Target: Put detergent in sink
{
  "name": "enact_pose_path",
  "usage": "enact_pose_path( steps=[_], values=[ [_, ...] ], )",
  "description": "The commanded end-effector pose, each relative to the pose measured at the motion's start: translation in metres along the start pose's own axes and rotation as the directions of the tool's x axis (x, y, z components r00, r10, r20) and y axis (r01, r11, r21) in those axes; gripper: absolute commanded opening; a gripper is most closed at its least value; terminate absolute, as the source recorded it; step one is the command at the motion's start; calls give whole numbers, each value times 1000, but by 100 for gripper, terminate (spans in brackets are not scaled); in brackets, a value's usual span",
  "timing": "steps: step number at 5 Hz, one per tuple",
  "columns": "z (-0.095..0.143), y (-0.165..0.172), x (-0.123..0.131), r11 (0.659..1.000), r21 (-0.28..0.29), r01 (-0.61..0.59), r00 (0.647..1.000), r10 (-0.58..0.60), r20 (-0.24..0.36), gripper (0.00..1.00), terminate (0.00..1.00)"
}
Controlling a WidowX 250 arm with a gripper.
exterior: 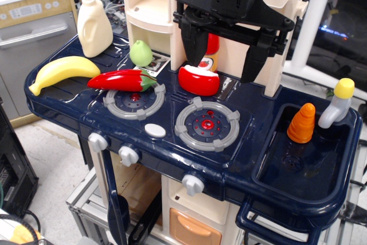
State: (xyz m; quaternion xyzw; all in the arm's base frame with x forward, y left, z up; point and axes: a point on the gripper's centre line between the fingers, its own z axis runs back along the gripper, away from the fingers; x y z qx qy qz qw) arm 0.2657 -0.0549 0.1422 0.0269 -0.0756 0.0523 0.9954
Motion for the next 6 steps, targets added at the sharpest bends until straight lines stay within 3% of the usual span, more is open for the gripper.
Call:
enact_pose_path(
  steps=[1,3,4,6],
  values=[
    [0,0,0,1000,0,0,1000,0,0,100,0],
    [21,100,1,976,215,-18,1000,15,16,100,0],
    [21,144,14,967,253,17,998,-31,52,100,0],
    [5,194,55,973,229,-11,982,-33,188,100,0]
  ],
)
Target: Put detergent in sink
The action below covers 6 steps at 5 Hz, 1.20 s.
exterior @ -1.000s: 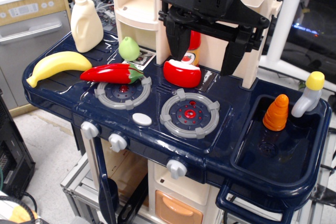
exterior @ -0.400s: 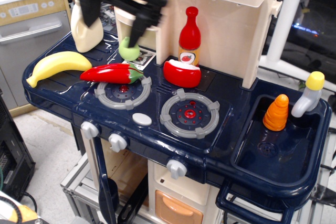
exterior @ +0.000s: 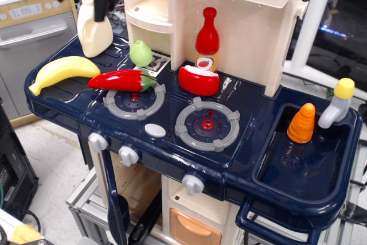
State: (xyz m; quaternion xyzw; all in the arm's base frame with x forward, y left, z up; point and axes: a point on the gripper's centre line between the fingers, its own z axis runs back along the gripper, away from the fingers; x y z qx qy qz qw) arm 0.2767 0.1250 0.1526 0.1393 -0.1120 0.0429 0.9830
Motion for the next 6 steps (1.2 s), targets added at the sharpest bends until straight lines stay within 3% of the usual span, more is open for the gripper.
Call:
enact_pose_path(
  steps=[1,3,6],
  values=[
    [-14,27,34,996,-65,-58,991,65,115,100,0],
    [-40,44,49,999,-21,-31,986,34,164,100,0],
    [-76,50,68,998,-52,-42,962,54,269,100,0]
  ],
)
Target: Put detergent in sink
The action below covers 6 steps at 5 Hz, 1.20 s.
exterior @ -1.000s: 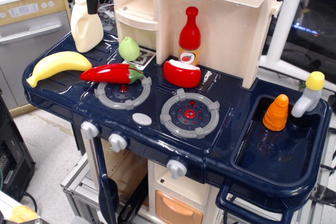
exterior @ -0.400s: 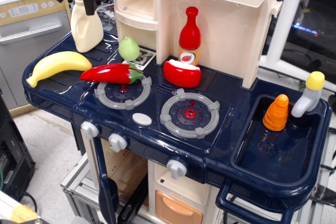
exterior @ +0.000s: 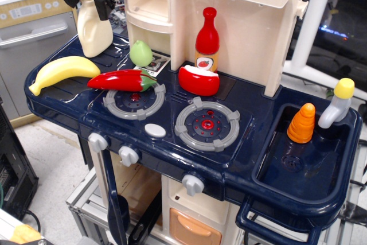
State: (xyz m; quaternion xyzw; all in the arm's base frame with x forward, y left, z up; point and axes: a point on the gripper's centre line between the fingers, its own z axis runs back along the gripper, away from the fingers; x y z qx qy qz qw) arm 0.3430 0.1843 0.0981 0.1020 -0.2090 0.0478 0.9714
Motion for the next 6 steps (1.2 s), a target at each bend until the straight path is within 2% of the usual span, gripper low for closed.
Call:
enact_pose_path(
  steps=[1,2,3,4,5,6],
  values=[
    [-9,17,17,1000,30,8,996,-11,89,100,0],
    [-13,15,18,1000,26,-17,996,15,87,0,0],
    [1,13,21,998,57,-30,997,26,68,0,0],
    [56,8,26,986,158,-45,999,42,24,0,0],
    [108,-20,16,984,159,-83,996,89,-31,0,0],
    [138,-60,1,982,92,-166,983,172,-69,0,0]
  ],
)
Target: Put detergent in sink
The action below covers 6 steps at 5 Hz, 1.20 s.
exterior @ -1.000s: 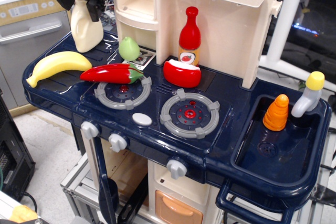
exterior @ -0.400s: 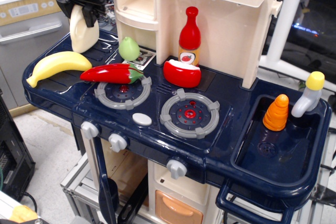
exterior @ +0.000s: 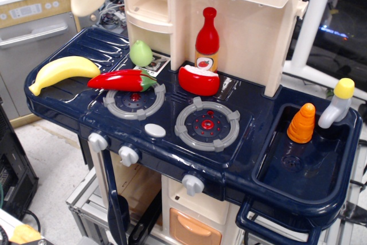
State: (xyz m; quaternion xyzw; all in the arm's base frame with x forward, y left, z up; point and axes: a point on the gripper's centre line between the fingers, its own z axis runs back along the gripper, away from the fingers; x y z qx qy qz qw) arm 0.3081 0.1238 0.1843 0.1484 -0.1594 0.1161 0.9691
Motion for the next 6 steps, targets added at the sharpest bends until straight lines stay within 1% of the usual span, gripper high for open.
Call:
enact_pose_path(
  steps=[1,2,3,4,5,6],
  values=[
    [51,-58,-27,985,-118,-128,991,123,-46,0,0],
    [54,-106,-44,971,-185,-150,989,151,-9,0,0],
    [53,-158,-57,964,-244,-108,991,123,49,0,0],
    [49,-211,-67,948,-302,-100,986,135,98,0,0],
    [67,-258,-68,951,-277,-137,980,171,102,0,0],
    [58,-272,-71,938,-287,-195,961,241,136,0,100]
  ],
)
